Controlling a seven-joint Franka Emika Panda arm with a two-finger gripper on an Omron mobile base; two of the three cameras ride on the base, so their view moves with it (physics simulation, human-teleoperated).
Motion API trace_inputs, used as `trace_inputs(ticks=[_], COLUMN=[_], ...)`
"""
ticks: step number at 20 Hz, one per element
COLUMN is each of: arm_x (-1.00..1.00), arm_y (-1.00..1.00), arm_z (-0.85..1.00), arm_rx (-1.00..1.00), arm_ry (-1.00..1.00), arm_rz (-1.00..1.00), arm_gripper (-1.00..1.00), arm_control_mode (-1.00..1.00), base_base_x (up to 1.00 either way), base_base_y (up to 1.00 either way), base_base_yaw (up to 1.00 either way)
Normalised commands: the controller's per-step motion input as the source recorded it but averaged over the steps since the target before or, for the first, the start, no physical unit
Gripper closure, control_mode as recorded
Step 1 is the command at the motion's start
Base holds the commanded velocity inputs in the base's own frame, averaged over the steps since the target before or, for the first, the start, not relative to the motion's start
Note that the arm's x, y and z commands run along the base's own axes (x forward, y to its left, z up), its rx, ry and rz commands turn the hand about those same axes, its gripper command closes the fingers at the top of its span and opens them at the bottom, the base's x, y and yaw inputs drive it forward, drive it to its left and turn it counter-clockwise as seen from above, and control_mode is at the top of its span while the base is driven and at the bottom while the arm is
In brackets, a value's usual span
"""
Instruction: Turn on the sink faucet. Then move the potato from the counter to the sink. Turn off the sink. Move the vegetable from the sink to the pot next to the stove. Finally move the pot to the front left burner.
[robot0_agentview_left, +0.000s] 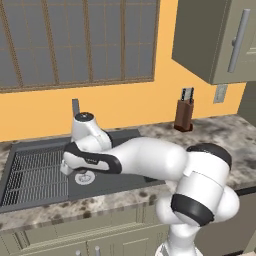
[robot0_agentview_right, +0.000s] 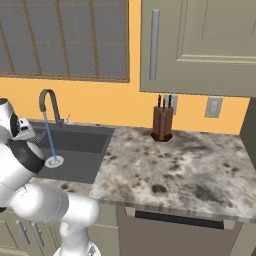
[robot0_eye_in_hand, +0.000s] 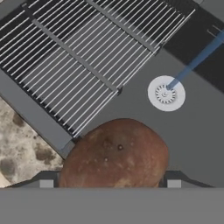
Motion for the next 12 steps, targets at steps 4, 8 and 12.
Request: trace_inputs(ticks=[4, 8, 12], arm_x=[0.01, 0.15, 0.35], arm_y=[-0.51, -0.55, -0.5], arm_z=[0.01, 0.0, -0.06], arm_rx=[0.0, 0.0, 0.0], arm_ry=[0.0, 0.0, 0.0], arm_rz=[-0.03, -0.04, -0.01], arm_gripper=[1.0, 1.0, 1.0], arm_control_mode=[-1.0, -1.0, -1.0], base_base_x=[0.0, 0.0, 0.0], base_base_y=[0.0, 0.0, 0.0], base_base_yaw=[0.0, 0.0, 0.0])
